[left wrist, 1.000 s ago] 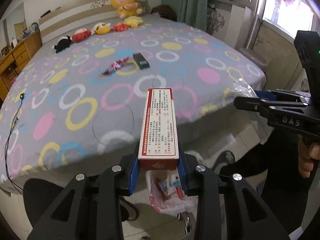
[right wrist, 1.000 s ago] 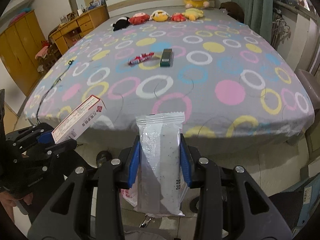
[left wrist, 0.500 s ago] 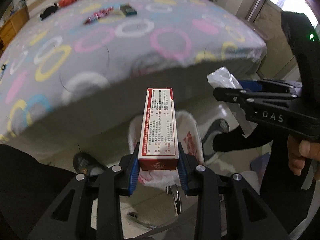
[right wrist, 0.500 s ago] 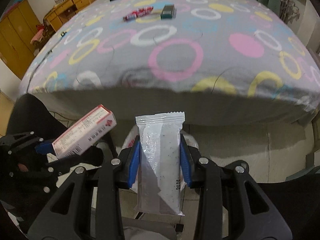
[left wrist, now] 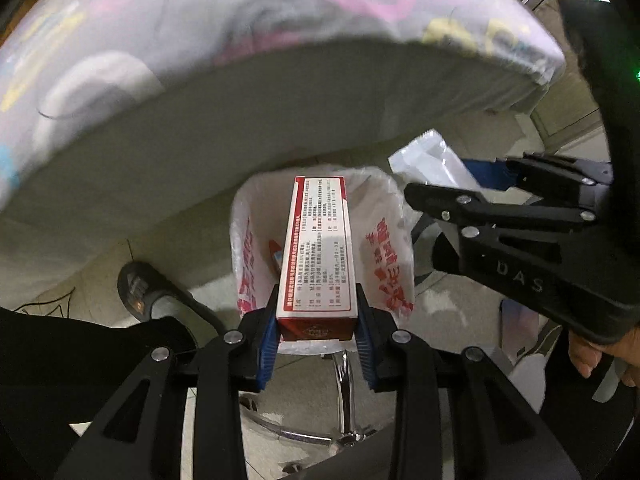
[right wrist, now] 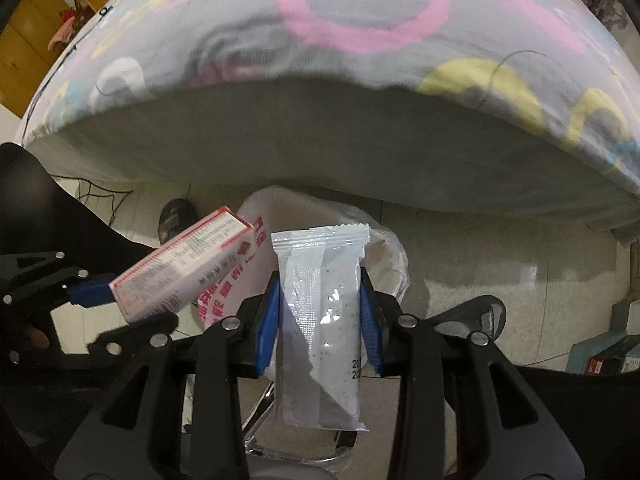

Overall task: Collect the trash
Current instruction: 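Carry the paper box and clear packet with both tools over the white bag, then open both grippers to drop the paper box and clear packet into the bag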

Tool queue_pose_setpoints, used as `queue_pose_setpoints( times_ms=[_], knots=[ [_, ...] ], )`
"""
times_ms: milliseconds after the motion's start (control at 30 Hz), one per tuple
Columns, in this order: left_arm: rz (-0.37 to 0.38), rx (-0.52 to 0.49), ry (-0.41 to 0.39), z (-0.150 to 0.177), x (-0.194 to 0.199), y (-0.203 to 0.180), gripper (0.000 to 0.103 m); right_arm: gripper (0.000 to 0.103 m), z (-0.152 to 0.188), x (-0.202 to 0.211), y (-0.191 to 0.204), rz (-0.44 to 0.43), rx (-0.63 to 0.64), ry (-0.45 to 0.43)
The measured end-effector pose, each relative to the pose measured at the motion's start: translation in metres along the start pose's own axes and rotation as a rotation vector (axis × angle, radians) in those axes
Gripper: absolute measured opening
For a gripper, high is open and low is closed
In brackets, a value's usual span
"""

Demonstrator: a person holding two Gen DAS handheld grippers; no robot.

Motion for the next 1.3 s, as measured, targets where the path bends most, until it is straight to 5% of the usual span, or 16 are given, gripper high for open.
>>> queue_pose_setpoints(
  times_ms=[500,1167,1200,1267,1300],
  knots=[
    [-0.064,0.05,0.168,-0.01,-0.076,0.005,0.033,0.036,-0.007,-0.071,-0.013,-0.029,-0.044,0.116],
    [-0.082,0.091,0.229,-0.008,-0.107,0.013,0.033,0.036,0.002,-0.105,-0.023,-0.05,-0.112,0.173],
    [-0.082,0.089,0.231,-0.008,-0.107,0.013,0.034,0.036,0.003,-0.106,-0.023,-0.049,-0.117,0.181],
    [-0.086,0.085,0.239,-0.006,-0.107,0.012,0.061,0.036,0.004,-0.107,-0.023,-0.054,-0.122,0.189],
    [-0.09,0.083,0.236,-0.006,-0.107,0.012,0.065,0.036,0.004,-0.107,-0.023,-0.057,-0.124,0.192]
  ],
)
Point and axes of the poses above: each gripper's, at about its wrist camera, not at the fingertips, and x roughly against the way its jaws point, y to its left, z to its underside, the point moved 5 cm from there along -x, roughly the way its jaws point, and after that the axes turned 8 degrees about x, right-handed, at the moved point
